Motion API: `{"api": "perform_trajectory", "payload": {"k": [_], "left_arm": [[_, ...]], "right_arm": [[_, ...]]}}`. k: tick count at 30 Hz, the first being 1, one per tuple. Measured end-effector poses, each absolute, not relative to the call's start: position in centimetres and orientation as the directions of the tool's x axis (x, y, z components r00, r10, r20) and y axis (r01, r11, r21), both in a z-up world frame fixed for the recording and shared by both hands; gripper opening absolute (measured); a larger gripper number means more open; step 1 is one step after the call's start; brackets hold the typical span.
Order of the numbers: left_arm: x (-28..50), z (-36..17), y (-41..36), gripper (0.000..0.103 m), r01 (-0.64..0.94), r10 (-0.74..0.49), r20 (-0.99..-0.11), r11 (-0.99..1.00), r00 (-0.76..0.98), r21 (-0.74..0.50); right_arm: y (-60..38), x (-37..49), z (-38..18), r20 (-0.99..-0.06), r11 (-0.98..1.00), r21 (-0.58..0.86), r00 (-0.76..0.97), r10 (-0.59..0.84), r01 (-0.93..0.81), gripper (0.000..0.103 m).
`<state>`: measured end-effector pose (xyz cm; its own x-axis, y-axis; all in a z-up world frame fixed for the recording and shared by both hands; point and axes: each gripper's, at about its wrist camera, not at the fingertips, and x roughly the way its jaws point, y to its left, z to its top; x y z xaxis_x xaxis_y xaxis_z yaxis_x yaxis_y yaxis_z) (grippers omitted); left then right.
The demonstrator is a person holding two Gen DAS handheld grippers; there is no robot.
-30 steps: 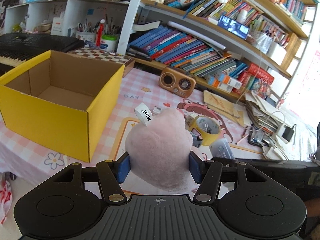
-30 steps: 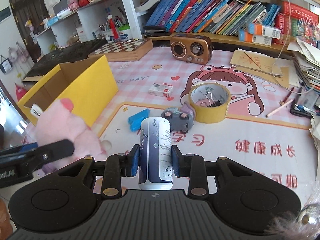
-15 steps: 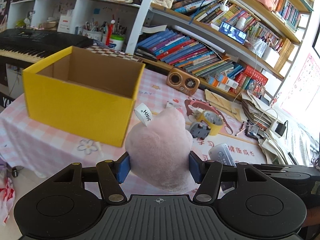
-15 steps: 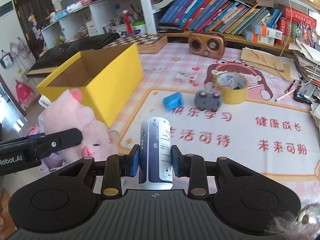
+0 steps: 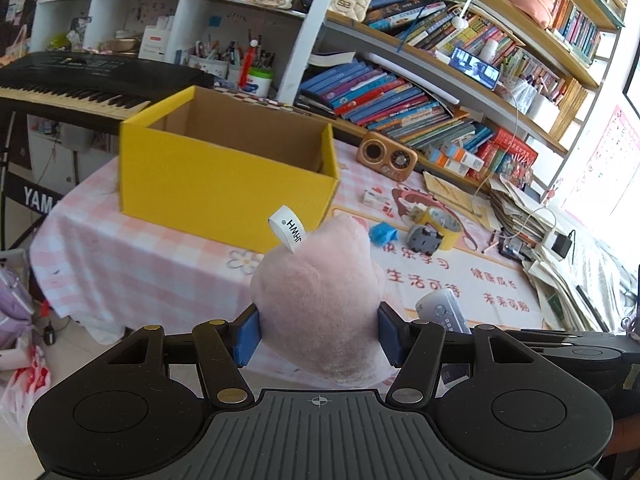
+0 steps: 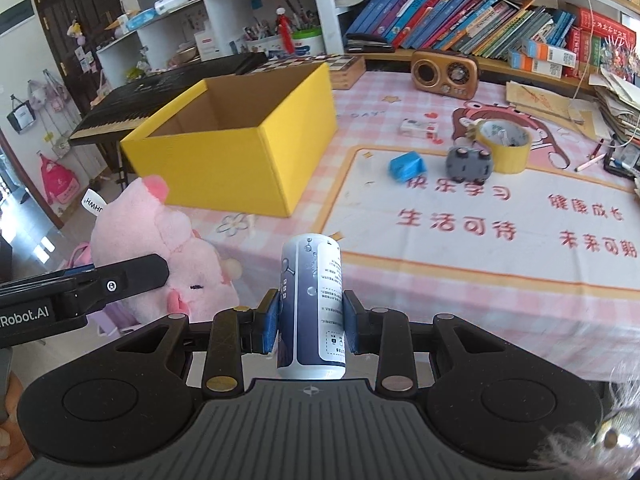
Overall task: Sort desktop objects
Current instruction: 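Lift the pig with left tool while right tool lifts the bottle toward the yellow box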
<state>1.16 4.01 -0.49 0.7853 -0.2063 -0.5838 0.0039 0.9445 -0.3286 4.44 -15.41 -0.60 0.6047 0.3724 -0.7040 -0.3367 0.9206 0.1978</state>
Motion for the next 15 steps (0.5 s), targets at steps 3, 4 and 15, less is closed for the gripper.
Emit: {"api": "perform_trajectory", "payload": {"k": [3,4,15], "left_arm": [[0.2,-0.4,5.2,0.059,-0.009,-0.193,-0.583,0.945,0.789,-0.326],[-0.1,-0.4,5.6,0.059,-0.013,-0.189,-0.583,0.946,0.79,-0.325],[-2.0,-0.2,8.7,0.059,-0.056,-0.15,-0.569,0.943,0.809,-0.328]], "right_arm": [[-14.2,3.7,-0.7,-0.703,0.915,0.203,0.599,0.384,-0.348,0.03],[-13.8,3.4,-0.7,-0.702,0.913,0.204,0.598,0.387,-0.352,0.03],[-10.1,2.4,-0.5,-0.695,0.893,0.201,0.584,0.419,-0.402,0.03]]}}
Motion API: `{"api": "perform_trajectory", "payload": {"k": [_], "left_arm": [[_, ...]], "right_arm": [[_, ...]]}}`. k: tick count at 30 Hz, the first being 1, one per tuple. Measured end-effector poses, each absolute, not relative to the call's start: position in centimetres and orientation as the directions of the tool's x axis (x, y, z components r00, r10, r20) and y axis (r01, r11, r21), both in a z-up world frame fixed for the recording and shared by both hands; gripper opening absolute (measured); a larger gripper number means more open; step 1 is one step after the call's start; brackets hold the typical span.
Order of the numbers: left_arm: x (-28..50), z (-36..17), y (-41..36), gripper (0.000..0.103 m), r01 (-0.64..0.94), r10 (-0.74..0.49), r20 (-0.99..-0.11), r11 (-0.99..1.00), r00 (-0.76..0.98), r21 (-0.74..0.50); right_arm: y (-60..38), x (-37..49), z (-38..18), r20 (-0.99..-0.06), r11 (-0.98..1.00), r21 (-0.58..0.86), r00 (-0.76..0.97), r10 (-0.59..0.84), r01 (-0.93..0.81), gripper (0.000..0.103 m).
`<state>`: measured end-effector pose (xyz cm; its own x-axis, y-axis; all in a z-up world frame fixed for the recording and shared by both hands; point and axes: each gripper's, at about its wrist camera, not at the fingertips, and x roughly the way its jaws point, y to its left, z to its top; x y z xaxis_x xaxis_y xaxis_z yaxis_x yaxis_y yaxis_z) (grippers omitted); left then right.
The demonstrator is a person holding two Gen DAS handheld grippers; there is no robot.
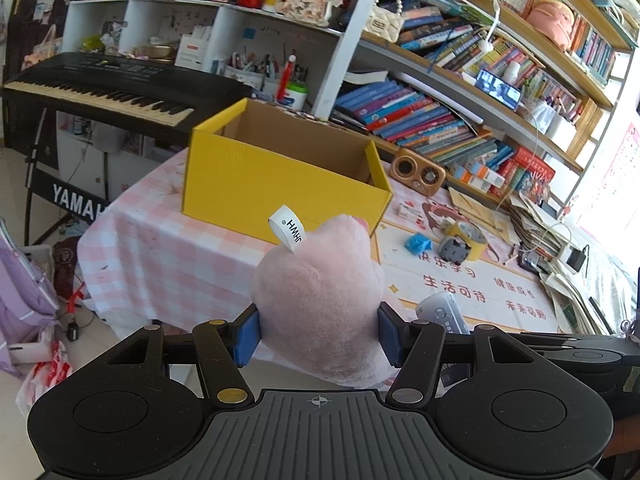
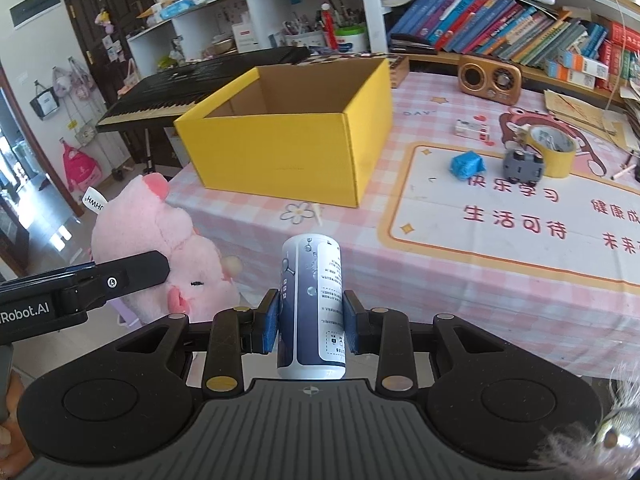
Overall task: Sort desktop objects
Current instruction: 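Lift the pig with left tool while right tool lifts the bottle toward the yellow box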
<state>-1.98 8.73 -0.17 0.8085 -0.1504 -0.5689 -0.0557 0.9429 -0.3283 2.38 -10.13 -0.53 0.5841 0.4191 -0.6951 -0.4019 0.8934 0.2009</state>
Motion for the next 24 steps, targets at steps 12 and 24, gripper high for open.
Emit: {"api": "perform_trajectory", "payload": {"k": [12,24], "left_arm": [[-2.4,-0.1,10.6,0.059,-0.07,-0.141,-0.556,0.938,0.819,-0.34],[-2.2,-0.2,11.6,0.059,-0.078,-0.134,-0.551,0.936,0.824,-0.344]], "right_arm": [[-8.3,2.3,-0.4,-0.696,0.887,0.195,0.578,0.425,-0.418,0.03],[-7.0,2.7,-0.1,-0.698,0.886,0.191,0.577,0.425,-0.423,0.03]]}}
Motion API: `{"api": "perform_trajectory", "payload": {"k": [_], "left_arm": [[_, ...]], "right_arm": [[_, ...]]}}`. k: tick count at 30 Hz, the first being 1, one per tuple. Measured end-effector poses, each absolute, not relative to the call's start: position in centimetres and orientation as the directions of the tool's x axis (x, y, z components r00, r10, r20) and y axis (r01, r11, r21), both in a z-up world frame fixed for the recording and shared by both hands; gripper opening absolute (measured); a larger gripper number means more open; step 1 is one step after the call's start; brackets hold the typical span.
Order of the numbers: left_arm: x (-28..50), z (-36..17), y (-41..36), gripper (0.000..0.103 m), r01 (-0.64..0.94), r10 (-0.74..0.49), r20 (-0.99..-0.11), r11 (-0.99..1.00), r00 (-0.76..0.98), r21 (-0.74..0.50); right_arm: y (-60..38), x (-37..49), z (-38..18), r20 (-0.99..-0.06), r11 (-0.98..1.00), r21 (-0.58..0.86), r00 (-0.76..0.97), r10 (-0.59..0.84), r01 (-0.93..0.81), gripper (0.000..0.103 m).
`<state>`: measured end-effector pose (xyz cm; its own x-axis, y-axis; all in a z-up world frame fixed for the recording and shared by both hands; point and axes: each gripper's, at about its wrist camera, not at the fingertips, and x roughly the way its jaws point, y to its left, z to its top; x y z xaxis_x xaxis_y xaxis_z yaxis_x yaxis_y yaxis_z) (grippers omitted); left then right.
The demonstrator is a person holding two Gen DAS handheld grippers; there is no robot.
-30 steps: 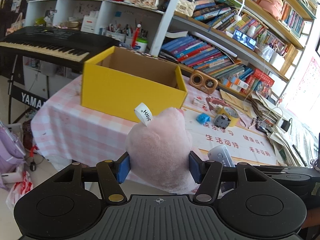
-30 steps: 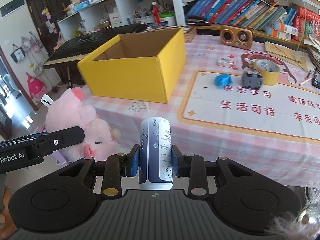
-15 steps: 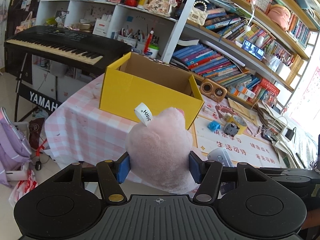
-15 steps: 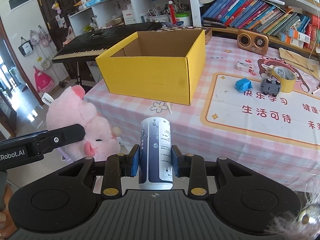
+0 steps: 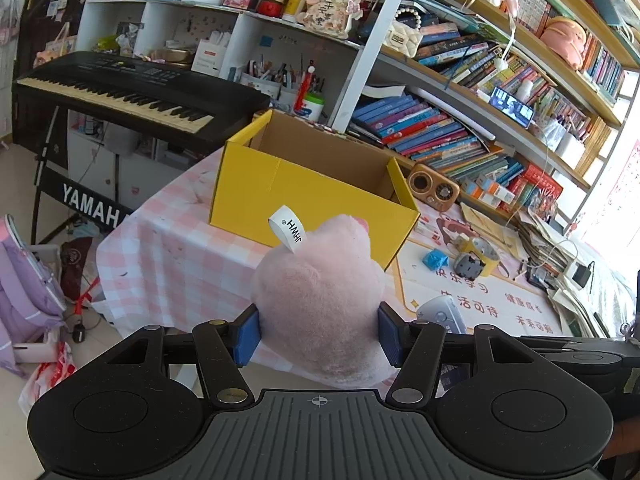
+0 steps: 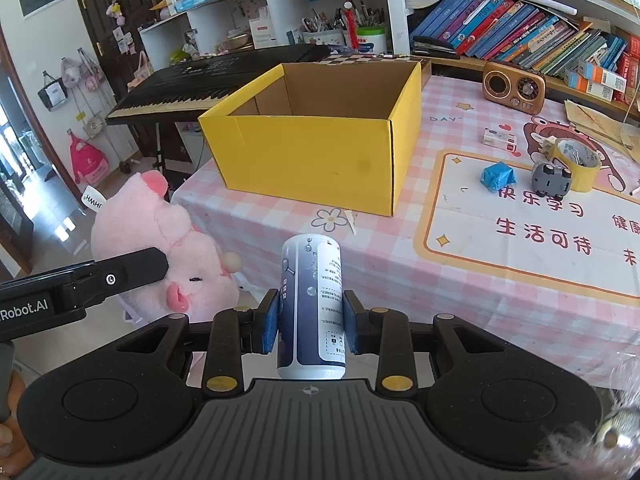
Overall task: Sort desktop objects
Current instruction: 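Lift the pig with left tool while right tool lifts the bottle toward the yellow box, then lower the pig into the yellow box with left tool while right tool lowers the bottle in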
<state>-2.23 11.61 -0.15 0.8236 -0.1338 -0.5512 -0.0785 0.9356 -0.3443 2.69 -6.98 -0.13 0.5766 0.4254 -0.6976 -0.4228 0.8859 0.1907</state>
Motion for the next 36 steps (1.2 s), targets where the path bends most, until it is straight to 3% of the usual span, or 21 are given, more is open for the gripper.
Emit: {"api": "perform_trajectory", "payload": {"k": [20,36], "left_arm": [[-1.0,0.5,12.8,0.059,-0.066,-0.13,-0.552,0.945,0.823,-0.321],[7.1,6.5,14.9,0.059,-0.057,-0.054,-0.415,0.966,0.908,-0.251]], "right_arm": [[-6.7,4.9,0.5,-0.692,0.887,0.205,0.58,0.43,-0.413,0.03],[-5.5,14.4,8.0,-0.524,0.852,0.242,0.676,0.517,-0.464,0.03]]}}
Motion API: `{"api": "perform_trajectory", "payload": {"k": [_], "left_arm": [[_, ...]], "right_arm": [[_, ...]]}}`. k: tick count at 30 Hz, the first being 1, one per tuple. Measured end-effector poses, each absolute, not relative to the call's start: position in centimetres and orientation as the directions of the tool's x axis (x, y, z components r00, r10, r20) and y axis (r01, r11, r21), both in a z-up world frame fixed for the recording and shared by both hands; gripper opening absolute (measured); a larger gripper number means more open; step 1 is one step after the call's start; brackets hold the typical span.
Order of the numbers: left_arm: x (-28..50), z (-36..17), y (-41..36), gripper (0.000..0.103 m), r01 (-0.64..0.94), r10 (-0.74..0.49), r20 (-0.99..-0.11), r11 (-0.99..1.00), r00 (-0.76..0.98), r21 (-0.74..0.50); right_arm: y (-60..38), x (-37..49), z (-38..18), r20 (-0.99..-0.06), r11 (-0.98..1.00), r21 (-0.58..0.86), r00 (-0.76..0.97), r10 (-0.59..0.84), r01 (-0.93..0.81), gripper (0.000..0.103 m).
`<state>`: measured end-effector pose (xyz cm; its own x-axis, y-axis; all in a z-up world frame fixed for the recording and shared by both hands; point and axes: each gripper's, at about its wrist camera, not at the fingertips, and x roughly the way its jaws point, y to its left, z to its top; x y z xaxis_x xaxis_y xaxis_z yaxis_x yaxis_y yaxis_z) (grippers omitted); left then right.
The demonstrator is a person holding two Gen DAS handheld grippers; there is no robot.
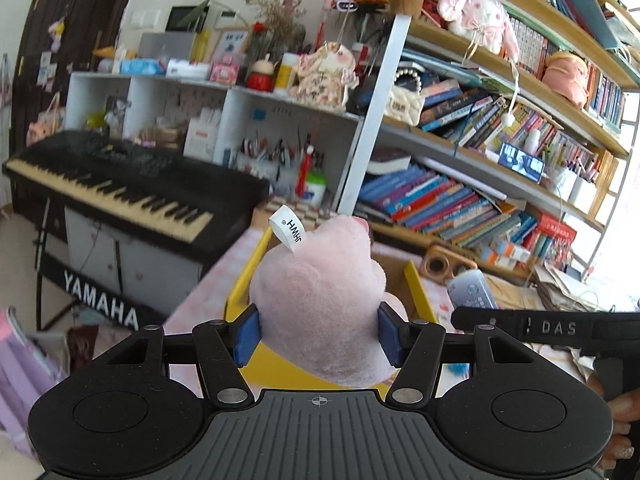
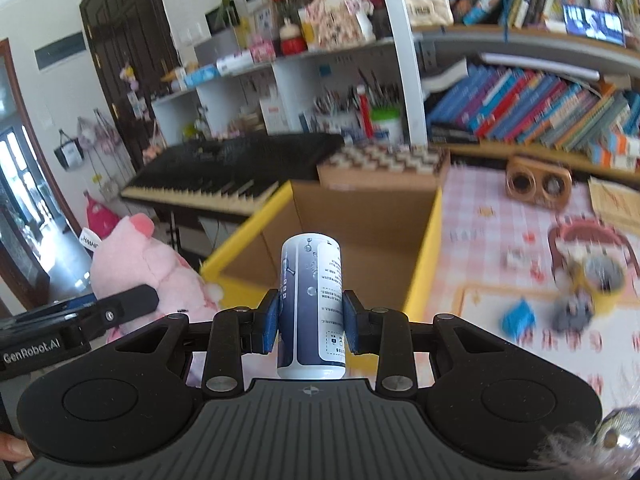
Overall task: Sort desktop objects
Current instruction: 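Lower the pig into the yellow box with left tool while right tool lowers the bottle in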
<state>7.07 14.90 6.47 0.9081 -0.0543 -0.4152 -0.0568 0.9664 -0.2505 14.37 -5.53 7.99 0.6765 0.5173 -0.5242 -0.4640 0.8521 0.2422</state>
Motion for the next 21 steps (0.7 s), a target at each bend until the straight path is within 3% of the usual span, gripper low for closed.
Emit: {"api": "perform_trajectory", "payload": {"k": [11,21], "left_arm": [[16.1,6.0,13.3,0.059,-0.034,-0.043,-0.448,0.986,0.893,-0.164],[23.6,1.2,11.3,0.059,-0.033,0.011,-0.652,0.999,0.758,-0.022]], "right_arm": [[-3.6,23.8,8.8,-0.515,0.848,0.178,0.687,0.513,-0.5,0.03],[-1.2,30.7,4.0,-0.645,0.81,0.08,0.59,0.486,-0.581,0.03]]}}
